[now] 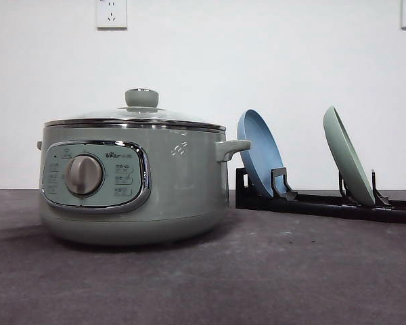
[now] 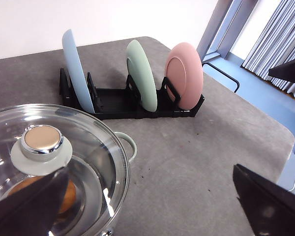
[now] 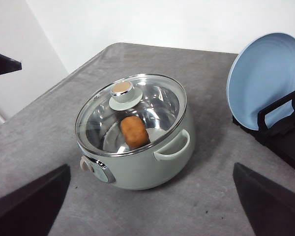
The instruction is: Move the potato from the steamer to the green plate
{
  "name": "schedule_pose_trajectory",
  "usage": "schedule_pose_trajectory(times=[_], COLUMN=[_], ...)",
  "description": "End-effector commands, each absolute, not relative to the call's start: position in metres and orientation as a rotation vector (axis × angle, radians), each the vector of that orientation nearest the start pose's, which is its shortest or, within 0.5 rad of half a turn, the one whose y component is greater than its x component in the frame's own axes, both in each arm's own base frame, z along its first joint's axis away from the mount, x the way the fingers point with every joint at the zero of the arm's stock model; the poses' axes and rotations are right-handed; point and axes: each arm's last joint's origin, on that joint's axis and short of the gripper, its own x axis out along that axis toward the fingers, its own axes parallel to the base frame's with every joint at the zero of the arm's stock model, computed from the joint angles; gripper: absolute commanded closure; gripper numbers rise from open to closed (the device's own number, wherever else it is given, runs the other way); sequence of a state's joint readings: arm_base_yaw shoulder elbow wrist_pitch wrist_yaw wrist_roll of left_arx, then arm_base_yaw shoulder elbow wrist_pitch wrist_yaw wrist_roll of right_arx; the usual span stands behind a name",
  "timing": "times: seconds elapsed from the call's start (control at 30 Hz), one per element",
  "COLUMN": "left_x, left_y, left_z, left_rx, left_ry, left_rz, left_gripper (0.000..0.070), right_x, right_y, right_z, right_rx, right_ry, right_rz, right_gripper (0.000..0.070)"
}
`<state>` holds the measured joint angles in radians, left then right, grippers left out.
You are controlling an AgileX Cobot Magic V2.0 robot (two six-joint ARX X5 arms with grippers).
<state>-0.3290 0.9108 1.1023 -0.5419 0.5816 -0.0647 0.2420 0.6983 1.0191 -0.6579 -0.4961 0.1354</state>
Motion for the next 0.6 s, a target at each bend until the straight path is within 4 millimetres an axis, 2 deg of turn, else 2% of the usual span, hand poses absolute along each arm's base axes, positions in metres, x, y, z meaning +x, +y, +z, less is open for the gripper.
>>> schedule_pose_trajectory(times=[0.0,0.23,0.43,0.57], left_x=[0.159,0.159,0.159,0.158], left_y=[-0.072,-0.072,-0.072,-0.072], left_z=[0.394,0.394,0.394,0.393], left_rx=[-0.091,-0.090,-0.093,-0.096], left_ry=[0.353,0.353,0.356,0.367], left_rz=[-0.905,-0.905,-0.904,-0.903], left_gripper=[0.0000,0.0000,0.0000,0.0000], right_x=[0.113,0.139,0.187,0.231], right_y=[0.043,0.049,0.053,0.050], right_z=[0.382,0.383,0.389,0.394], right_rx=[0.207,0.299,0.349,0.342], right_ry=[0.389,0.420,0.536,0.584], right_rz=[0.707,0.669,0.531,0.466], right_gripper=[0.0011,0.0017,0.0018,0.0018])
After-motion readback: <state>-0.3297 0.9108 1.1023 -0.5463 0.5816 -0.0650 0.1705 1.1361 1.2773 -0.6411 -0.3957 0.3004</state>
